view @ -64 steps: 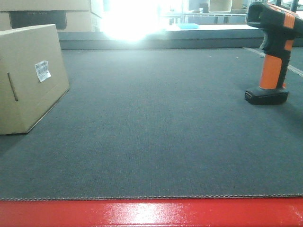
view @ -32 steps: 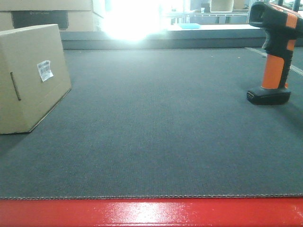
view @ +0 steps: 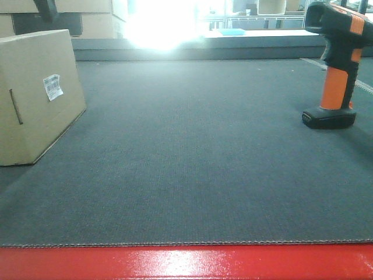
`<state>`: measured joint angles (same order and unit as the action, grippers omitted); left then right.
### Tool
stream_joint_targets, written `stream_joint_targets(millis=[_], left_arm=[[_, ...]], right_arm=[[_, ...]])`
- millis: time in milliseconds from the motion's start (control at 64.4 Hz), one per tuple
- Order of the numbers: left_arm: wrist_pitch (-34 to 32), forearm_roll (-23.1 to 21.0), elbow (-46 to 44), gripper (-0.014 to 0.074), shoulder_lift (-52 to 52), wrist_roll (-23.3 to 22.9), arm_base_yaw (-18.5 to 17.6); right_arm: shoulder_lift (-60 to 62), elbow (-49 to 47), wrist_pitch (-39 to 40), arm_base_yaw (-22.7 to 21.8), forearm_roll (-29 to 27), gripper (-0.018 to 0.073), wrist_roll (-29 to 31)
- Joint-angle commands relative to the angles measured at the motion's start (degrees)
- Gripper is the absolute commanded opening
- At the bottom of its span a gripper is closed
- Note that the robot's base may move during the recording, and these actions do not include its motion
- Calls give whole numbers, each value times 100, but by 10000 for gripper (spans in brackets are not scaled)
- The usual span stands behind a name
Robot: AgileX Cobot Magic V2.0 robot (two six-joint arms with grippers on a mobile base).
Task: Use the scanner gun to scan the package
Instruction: 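Grasp the cardboard box with the left gripper and tilt it up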
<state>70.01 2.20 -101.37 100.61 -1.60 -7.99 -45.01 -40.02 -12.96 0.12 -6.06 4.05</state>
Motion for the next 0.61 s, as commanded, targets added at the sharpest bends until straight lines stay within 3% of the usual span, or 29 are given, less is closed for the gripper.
stream_joint_targets(millis=[0, 404, 497, 590], left_arm=[[-5, 122, -66, 601, 155, -92, -25], [-5, 85, -55, 590, 649, -216, 96], [-5, 85, -55, 491, 649, -340, 96], [-5, 85, -65, 265, 649, -347, 96]], right_arm=[[-1, -49, 29, 4, 32, 569, 14], [-1, -49, 6, 4, 32, 569, 14], [-1, -49, 6, 4, 32, 569, 14], [-1, -49, 6, 4, 32, 569, 14]])
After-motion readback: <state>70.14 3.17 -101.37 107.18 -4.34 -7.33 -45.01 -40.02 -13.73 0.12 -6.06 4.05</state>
